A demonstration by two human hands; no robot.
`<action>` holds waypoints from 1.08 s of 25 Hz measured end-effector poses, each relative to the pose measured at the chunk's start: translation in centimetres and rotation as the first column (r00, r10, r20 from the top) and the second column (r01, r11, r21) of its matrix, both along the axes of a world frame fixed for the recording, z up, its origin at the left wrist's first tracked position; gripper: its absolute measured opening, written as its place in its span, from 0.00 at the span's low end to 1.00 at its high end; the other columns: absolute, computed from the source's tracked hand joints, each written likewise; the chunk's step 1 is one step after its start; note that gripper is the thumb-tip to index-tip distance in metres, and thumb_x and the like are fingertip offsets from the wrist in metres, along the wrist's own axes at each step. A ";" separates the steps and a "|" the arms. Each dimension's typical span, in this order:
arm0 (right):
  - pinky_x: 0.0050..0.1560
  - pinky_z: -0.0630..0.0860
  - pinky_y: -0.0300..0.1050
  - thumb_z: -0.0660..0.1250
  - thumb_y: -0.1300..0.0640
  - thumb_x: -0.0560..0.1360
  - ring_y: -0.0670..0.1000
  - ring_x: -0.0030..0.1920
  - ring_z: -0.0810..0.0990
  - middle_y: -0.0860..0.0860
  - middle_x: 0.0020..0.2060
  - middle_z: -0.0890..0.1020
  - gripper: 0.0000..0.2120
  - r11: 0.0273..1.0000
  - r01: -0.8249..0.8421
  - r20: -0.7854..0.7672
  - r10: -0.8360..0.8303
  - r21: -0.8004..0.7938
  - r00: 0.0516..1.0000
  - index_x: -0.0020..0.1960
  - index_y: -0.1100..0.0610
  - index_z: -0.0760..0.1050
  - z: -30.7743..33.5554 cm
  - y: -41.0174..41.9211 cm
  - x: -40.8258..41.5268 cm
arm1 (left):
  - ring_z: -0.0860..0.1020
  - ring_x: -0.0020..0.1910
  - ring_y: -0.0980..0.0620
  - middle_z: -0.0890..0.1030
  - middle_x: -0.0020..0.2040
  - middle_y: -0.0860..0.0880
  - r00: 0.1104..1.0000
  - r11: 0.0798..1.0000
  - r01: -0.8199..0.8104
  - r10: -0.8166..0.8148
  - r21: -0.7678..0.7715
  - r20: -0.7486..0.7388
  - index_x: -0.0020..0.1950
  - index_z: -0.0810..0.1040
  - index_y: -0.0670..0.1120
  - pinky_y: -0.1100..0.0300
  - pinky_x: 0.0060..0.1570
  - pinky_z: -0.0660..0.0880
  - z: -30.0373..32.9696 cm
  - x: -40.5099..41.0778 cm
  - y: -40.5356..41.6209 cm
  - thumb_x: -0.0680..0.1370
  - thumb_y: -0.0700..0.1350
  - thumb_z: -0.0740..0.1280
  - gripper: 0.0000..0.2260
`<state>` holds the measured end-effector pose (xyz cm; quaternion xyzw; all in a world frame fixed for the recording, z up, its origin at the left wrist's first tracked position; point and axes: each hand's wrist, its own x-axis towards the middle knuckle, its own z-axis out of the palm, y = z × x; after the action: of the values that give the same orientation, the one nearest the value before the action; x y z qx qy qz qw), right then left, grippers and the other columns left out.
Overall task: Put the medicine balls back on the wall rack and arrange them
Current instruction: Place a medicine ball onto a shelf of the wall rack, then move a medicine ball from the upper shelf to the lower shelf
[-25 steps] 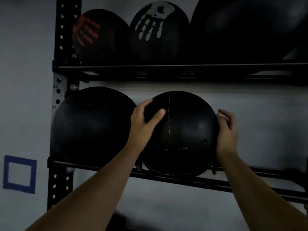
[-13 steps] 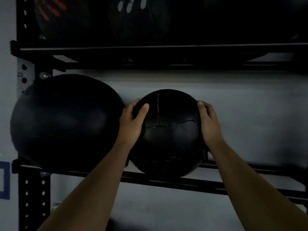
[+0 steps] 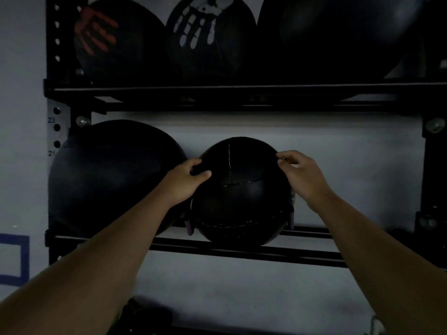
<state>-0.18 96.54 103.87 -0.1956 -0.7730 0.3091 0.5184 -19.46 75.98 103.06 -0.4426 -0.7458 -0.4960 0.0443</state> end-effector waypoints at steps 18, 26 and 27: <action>0.50 0.76 0.48 0.65 0.56 0.81 0.63 0.57 0.85 0.60 0.54 0.88 0.11 0.810 0.543 0.661 -0.286 -0.220 0.694 0.55 0.57 0.85 -32.7 -25.4 20.9 | 0.79 0.39 0.47 0.85 0.41 0.38 0.774 0.595 0.625 -0.553 -0.505 0.307 0.42 0.81 0.46 0.55 0.46 0.74 -30.3 16.9 -8.6 0.81 0.42 0.70 0.08; 0.51 0.78 0.50 0.61 0.55 0.82 0.62 0.56 0.84 0.58 0.55 0.87 0.15 0.487 0.797 0.821 -0.242 -0.358 0.517 0.61 0.56 0.82 -46.8 -44.5 39.7 | 0.81 0.37 0.52 0.88 0.43 0.48 0.526 0.210 0.785 -0.723 -0.583 0.448 0.44 0.83 0.50 0.53 0.48 0.78 -46.1 38.0 -19.0 0.81 0.45 0.69 0.06; 0.54 0.80 0.54 0.60 0.56 0.81 0.63 0.57 0.84 0.59 0.56 0.87 0.16 0.471 0.811 0.829 -0.251 -0.347 0.501 0.62 0.58 0.82 -46.8 -45.8 41.4 | 0.82 0.38 0.51 0.88 0.45 0.46 0.510 0.197 0.796 -0.727 -0.572 0.460 0.46 0.83 0.48 0.52 0.49 0.79 -46.2 40.2 -20.0 0.81 0.45 0.69 0.06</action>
<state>41.19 50.72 57.10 -0.7279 -0.6034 0.2884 0.1513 20.74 55.97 56.88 -0.7055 -0.5573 -0.1275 -0.4189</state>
